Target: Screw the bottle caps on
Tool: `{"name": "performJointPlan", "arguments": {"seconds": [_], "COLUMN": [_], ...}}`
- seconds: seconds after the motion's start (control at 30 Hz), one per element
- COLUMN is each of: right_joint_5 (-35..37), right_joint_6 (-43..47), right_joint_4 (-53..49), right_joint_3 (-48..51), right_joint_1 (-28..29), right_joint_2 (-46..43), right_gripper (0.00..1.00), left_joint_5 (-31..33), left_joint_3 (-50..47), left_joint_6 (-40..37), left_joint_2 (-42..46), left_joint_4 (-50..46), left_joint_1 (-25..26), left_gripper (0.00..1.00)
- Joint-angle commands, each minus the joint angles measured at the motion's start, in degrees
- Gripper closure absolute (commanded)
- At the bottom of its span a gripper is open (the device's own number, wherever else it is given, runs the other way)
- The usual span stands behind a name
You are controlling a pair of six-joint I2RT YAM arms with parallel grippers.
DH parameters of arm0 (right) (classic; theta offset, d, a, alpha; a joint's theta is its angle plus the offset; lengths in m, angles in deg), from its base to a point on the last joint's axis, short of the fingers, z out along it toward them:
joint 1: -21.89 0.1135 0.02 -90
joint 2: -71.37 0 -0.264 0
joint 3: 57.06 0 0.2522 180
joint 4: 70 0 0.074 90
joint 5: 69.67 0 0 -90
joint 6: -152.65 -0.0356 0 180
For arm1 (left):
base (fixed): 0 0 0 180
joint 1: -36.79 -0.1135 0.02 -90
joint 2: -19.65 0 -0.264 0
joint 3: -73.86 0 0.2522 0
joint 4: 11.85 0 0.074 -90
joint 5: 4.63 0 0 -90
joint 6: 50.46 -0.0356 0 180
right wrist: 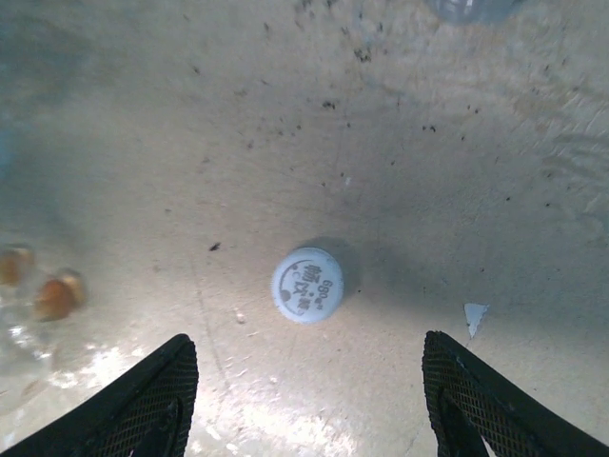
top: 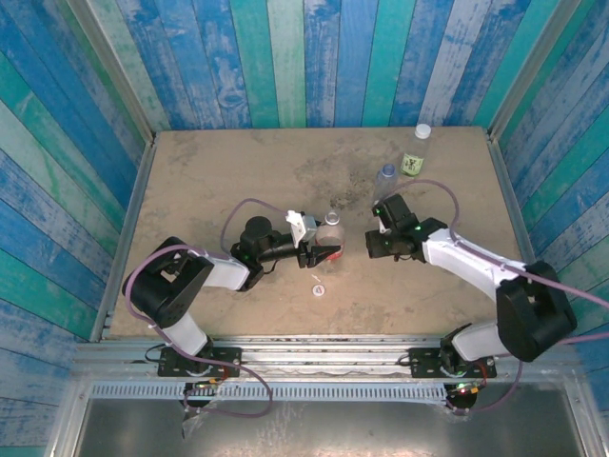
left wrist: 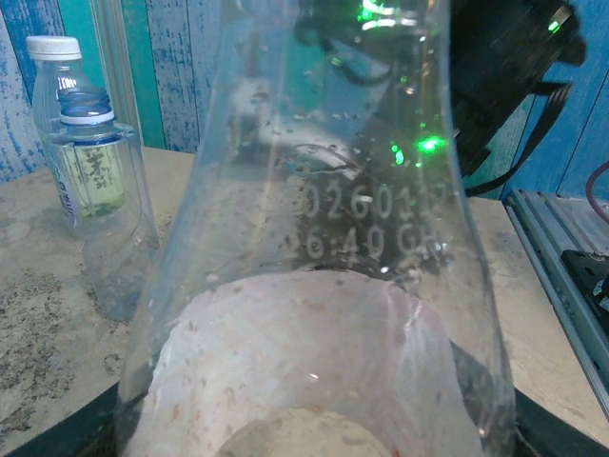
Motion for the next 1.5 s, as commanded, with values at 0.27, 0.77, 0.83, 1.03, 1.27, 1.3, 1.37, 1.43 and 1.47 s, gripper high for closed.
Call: {"name": "performJointPlan", "arguments": {"seconds": [0.27, 0.77, 0.83, 1.03, 1.27, 1.3, 1.37, 1.43, 1.47], "right_joint_5": [1.6, 0.5, 0.3, -0.2, -0.5, -0.5, -0.5, -0.6, -0.7], "right_joint_6": [1.5, 1.2, 1.1, 1.1, 1.2, 1.2, 1.2, 1.2, 1.2], "right_joint_4": [9.9, 13.0, 13.0, 12.8, 11.5, 11.2, 10.4, 9.3, 8.6], "right_joint_3": [3.3, 3.9, 3.9, 3.7, 3.4, 3.3, 3.1, 2.7, 2.4], "right_joint_1": [-0.4, -0.4, -0.4, -0.4, -0.4, -0.4, -0.4, -0.4, -0.4], "right_joint_2": [5.2, 9.4, 9.7, 10.7, 9.9, 9.6, 8.8, 7.8, 7.3], "right_gripper": [0.45, 0.58, 0.60, 0.63, 0.67, 0.68, 0.70, 0.70, 0.70], "left_joint_5": [0.0, 0.0, 0.1, 0.0, 0.0, -0.1, 0.0, -0.1, -0.1], "left_joint_3": [-0.1, -0.1, -0.1, -0.1, -0.1, -0.1, 0.0, -0.1, 0.0], "left_joint_6": [-1.4, -1.3, -1.2, -1.2, -1.1, -1.2, -1.1, -1.1, -1.1], "left_joint_2": [1.6, 1.6, 1.6, 1.5, 1.6, 1.6, 1.6, 1.6, 1.6], "left_joint_4": [-2.9, -2.9, -2.9, -2.9, -3.0, -2.9, -2.9, -2.8, -2.7], "left_joint_1": [0.2, 0.1, 0.2, 0.2, 0.1, 0.1, 0.2, 0.2, 0.1], "left_gripper": [0.35, 0.35, 0.35, 0.35, 0.35, 0.35, 0.34, 0.35, 0.34]}}
